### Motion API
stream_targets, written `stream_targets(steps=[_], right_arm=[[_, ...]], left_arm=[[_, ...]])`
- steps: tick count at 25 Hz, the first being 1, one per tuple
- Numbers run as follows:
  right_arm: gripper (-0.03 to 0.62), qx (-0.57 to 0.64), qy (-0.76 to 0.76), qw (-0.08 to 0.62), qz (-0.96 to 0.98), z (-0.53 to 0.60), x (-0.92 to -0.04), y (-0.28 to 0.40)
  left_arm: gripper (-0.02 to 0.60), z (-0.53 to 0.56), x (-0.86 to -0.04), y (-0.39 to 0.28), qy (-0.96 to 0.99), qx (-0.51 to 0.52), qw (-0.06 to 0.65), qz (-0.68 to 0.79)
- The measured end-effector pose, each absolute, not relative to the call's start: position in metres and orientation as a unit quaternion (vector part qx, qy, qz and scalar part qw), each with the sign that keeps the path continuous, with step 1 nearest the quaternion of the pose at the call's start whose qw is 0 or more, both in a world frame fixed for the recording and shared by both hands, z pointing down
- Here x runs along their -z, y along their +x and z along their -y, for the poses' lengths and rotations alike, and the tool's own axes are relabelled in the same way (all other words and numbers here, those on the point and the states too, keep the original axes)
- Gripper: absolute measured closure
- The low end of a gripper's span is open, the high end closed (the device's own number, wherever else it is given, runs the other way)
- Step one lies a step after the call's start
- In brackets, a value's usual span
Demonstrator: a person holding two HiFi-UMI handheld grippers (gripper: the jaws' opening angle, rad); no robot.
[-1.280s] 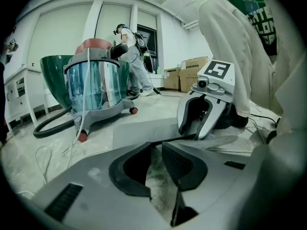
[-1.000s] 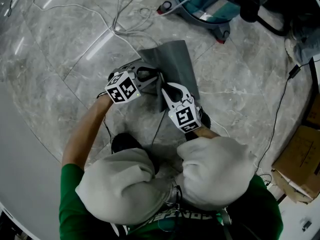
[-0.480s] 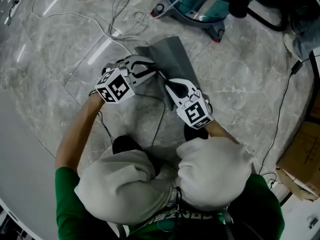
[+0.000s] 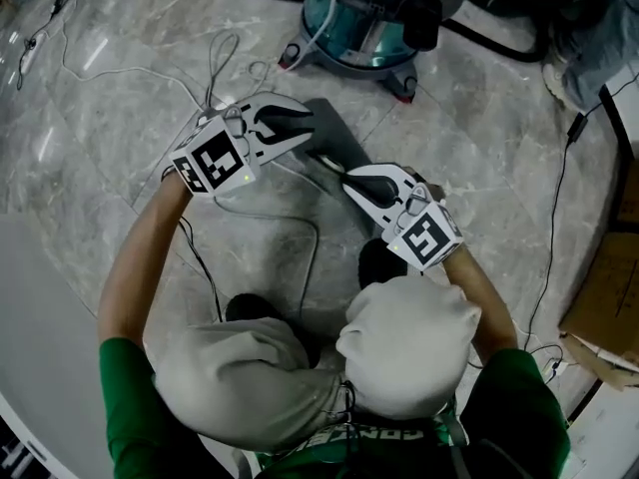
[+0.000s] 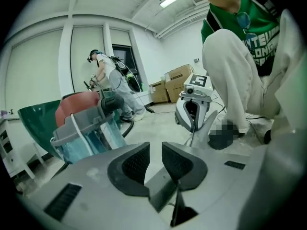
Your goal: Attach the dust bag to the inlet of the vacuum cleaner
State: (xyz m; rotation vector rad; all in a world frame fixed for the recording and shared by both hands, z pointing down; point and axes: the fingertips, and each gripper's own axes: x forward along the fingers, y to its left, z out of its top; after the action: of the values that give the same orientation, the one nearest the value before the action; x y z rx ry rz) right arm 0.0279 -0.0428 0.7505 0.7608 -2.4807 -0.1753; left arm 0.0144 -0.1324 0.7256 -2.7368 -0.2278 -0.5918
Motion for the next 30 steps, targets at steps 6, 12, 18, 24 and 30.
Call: stream_targets(steps=[6, 12, 18, 24, 30], right_arm=[[0.577, 0.108, 0.279, 0.263, 0.917, 0.051, -0.689, 0.065], [0.58, 0.099, 0.306, 0.225, 0.92, 0.063, -0.663, 0.096], [0.58, 0.076, 0.328, 0.181, 0.924, 0.071, -0.651, 0.113], [0.58, 0.067, 0.333, 0.164, 0.926, 0.085, -0.639, 0.124], [0.58, 0.095, 0.34, 0.163, 0.921, 0.093, -0.629, 0.129]], left_arm=[[0.508, 0.125, -0.681, 0.046, -0.955, 0.187, 0.192, 0.128], [0.508, 0.118, -0.656, 0.066, -0.967, 0.152, 0.142, 0.15], [0.525, 0.114, -0.657, 0.071, -0.968, 0.155, 0.121, 0.158], [0.534, 0.12, -0.644, 0.075, -0.974, 0.138, 0.096, 0.155], [0.534, 0.125, -0.636, 0.079, -0.977, 0.119, 0.077, 0.162]])
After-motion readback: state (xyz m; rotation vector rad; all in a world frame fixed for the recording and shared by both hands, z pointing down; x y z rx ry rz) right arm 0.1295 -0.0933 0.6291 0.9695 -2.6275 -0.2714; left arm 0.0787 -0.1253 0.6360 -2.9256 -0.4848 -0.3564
